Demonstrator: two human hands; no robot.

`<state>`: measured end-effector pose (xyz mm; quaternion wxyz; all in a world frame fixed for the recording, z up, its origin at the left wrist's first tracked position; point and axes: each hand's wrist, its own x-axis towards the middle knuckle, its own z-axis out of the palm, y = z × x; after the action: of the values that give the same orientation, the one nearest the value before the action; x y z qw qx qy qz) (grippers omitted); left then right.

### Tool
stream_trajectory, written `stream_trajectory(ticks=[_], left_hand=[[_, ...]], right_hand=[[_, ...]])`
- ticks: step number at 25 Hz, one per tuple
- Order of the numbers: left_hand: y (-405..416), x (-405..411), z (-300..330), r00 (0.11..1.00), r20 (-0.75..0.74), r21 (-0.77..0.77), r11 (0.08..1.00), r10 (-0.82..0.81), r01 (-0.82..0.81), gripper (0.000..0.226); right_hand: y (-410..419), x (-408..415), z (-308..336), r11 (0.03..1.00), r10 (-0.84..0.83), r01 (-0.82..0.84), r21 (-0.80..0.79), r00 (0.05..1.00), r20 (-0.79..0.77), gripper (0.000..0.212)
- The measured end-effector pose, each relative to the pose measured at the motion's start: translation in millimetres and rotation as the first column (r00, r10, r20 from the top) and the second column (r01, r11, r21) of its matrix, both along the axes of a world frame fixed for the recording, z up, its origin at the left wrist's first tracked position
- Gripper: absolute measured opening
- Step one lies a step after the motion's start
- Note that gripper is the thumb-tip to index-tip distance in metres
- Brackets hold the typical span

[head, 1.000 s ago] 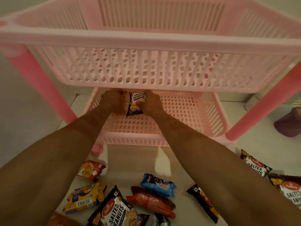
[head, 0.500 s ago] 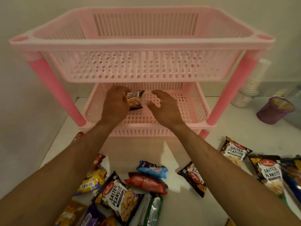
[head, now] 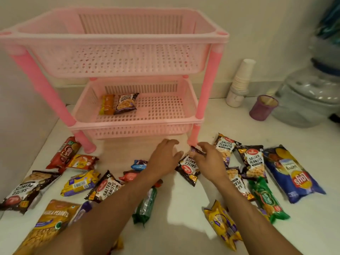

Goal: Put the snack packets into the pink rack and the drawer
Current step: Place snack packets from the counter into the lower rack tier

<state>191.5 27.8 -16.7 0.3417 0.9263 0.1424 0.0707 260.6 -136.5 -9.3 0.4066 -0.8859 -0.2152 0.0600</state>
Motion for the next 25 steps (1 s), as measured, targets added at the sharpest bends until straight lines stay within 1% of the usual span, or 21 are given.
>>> stream_trajectory(ticks=[2,4,5,7,9,10,12,14,15,17,19,20,23,25], left_hand=[[-15.5,4.4,-11.8,0.985,-0.175,-0.011,1.0,-0.009,0.007,0.056],[-29.5,6.9,-20.5,0.964,-0.264,0.002,1.0,-0.027,0.028,0.055],[-34.7,7.5,-23.1,0.963,-0.27,-0.011,1.0,-0.014,0.012,0.052],[-41.0,8.6,-24.4,0.965,-0.262,-0.08,0.996,0.025,-0.048,0.046],[-42.6,9.7,-22.6,0.959,-0.282,-0.127,0.99,0.023,-0.061,0.04],[-41.9,10.0,-22.0,0.955,-0.295,-0.138,0.989,0.013,-0.056,0.037],[-39.1,10.1,-19.5,0.958,-0.288,-0.174,0.983,0.003,-0.056,0.032],[-34.2,7.7,-14.8,0.968,-0.253,-0.24,0.969,-0.003,-0.06,0.027],[-31.1,4.9,-11.5,0.973,-0.231,-0.299,0.952,-0.006,-0.065,0.026],[-24.8,-3.1,-3.9,0.983,-0.183,-0.447,0.891,-0.003,-0.081,0.026],[-16.1,-14.7,5.2,0.99,-0.142,-0.533,0.842,0.011,-0.086,0.027],[-11.4,-20.8,9.6,0.993,-0.117,-0.573,0.816,0.014,-0.079,0.026],[6.9,-38.9,24.9,0.996,-0.072,-0.657,0.748,0.054,-0.088,0.023],[22.2,-48.1,35.6,0.995,-0.063,-0.649,0.754,0.079,-0.101,0.024]], right_hand=[[-11.3,-4.2,-12.0,0.994,0.058,-0.06,-0.095,0.998,-0.026,0.044],[-17.4,-5.9,-21.2,0.971,0.113,-0.121,-0.207,0.992,-0.05,0.051],[-18.7,-6.0,-23.6,0.961,0.123,-0.134,-0.24,0.991,-0.059,0.053],[-22.2,-3.9,-25.3,0.959,0.128,-0.145,-0.243,0.988,-0.084,0.056],[-26.8,-0.4,-22.1,0.97,0.099,-0.12,-0.21,0.989,-0.108,0.048],[-29.3,2.7,-19.0,0.982,0.049,-0.065,-0.179,0.994,-0.096,0.04],[-36.0,13.3,-11.9,0.984,-0.136,0.131,-0.121,0.99,-0.032,0.032],[-42.8,27.1,-6.5,0.934,-0.314,0.314,-0.168,0.949,0.031,0.038],[-44.8,33.8,-5.6,0.908,-0.359,0.356,-0.218,0.933,0.03,0.042],[-46.0,43.8,-7.9,0.878,-0.402,0.368,-0.305,0.914,-0.053,0.053],[-41.6,48.3,-12.0,0.861,-0.43,0.36,-0.359,0.893,-0.135,0.064],[-39.1,50.4,-14.5,0.859,-0.43,0.358,-0.367,0.892,-0.137,0.064],[-33.1,57.7,-19.3,0.874,-0.41,0.359,-0.326,0.906,-0.101,0.053],[-33.4,61.6,-21.0,0.883,-0.418,0.377,-0.28,0.903,-0.103,0.05]])
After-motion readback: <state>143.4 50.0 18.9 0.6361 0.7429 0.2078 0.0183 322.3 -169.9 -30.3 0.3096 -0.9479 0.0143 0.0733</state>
